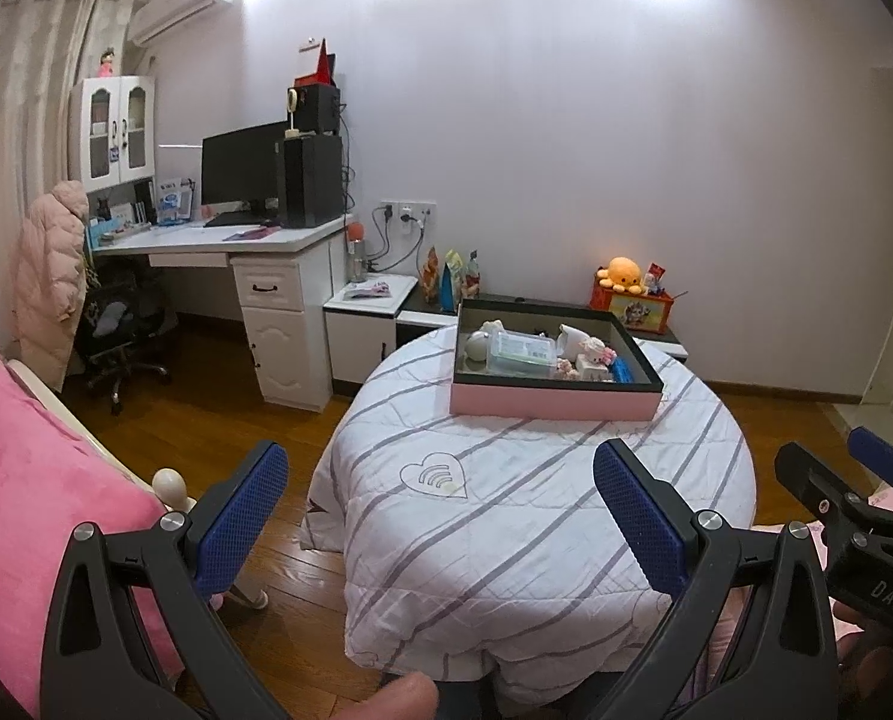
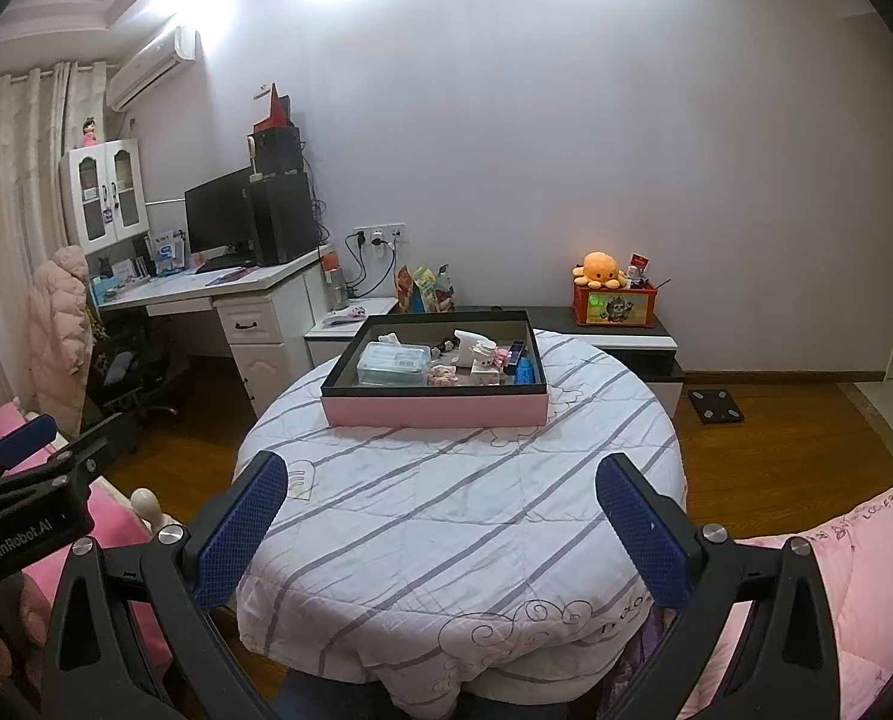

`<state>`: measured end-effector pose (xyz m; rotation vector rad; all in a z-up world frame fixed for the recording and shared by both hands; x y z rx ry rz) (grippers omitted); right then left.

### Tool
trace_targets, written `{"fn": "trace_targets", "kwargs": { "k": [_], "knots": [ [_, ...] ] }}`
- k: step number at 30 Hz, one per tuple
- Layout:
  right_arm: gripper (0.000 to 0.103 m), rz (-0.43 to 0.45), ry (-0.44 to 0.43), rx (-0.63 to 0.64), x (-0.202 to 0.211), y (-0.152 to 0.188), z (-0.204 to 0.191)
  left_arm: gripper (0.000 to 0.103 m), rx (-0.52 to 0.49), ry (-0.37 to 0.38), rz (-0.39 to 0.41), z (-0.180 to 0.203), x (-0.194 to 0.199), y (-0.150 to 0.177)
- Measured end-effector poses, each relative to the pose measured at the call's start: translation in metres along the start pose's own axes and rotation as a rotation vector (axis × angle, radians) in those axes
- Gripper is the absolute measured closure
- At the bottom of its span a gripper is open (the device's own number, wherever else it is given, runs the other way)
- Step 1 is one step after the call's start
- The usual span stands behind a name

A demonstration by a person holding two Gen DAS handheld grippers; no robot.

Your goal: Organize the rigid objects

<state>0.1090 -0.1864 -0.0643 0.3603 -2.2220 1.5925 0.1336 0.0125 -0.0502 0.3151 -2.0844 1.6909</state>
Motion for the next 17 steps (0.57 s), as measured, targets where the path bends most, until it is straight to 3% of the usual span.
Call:
{"fn": "trace_targets", "kwargs": {
  "k": [17],
  "knots": [
    [0.000, 0.003, 0.013, -0.010, -0.0018, 0.0016, 0.0003, 0.000, -0.014, 0.035, 0.022, 0.0081, 0.0011, -0.0070]
  ]
}}
Point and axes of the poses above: each gripper's, at about its wrist camera, not at the fingertips, and x roughly against the way its jaws point, z to its right, y to its underside, the point moved 3 cm from there along -x, roughly the way its jaws point, and after that the axes turned 13 degrees about -x, right-handed, at the moved point
